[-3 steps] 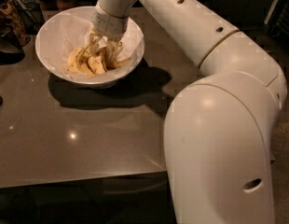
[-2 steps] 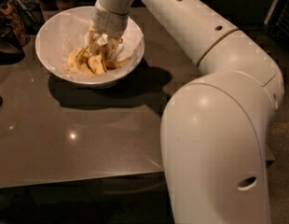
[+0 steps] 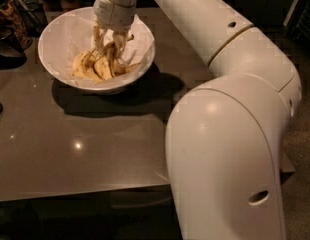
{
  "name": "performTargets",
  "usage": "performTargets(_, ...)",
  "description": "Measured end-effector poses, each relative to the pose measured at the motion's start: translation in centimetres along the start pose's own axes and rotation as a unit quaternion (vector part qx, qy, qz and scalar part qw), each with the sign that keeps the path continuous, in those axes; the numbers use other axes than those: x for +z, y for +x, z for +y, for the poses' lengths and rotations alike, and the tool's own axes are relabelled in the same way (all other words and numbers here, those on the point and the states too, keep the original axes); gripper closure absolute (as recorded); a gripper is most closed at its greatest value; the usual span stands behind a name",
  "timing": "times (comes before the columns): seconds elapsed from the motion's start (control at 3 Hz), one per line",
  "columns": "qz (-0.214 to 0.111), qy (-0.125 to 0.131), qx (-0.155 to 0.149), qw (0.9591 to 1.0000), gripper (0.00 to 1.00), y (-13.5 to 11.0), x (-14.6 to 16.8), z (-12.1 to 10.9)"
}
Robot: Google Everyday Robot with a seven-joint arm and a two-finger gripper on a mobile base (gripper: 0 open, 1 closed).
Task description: Pick banana from white bowl
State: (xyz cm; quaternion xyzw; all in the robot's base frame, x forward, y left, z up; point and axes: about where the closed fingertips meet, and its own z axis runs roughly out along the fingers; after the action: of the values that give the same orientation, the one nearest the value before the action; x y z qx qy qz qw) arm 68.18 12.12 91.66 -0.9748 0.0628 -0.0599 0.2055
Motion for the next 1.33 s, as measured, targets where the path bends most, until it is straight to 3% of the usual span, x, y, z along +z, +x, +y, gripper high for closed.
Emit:
performTargets(0.67,-0.023,-0.012,0.010,0.9996,1.00,-2.8,-1.9,0.2)
performTargets(1.33,-0.008,-0.001,0.014,0.9999,1.00,-2.6,-2.6,-0.1)
